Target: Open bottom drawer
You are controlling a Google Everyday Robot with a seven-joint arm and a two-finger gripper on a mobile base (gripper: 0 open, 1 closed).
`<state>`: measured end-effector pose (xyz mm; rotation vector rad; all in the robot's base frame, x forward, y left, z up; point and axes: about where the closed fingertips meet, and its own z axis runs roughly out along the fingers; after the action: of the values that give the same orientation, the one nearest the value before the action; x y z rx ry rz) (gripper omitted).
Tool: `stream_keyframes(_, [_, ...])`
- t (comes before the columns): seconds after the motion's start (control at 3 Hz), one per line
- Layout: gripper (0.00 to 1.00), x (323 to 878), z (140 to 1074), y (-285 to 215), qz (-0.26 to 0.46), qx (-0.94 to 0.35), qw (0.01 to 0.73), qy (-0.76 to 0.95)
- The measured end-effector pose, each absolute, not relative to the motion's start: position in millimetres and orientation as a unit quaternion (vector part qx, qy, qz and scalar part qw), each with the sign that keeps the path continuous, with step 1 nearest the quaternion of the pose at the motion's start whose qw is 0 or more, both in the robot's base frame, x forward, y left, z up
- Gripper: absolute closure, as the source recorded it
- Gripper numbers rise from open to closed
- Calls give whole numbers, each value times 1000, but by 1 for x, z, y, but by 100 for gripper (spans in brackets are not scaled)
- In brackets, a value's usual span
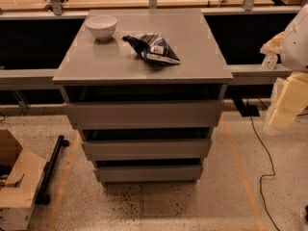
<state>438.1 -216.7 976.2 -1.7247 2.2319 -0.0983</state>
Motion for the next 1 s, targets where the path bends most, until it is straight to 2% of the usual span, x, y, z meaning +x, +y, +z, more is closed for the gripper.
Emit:
stream_keyframes(0.33, [0,438,976,-217,-34,-603,159,781])
stream_keyframes(1.0, [0,464,946,-210,-16,-605,206,769])
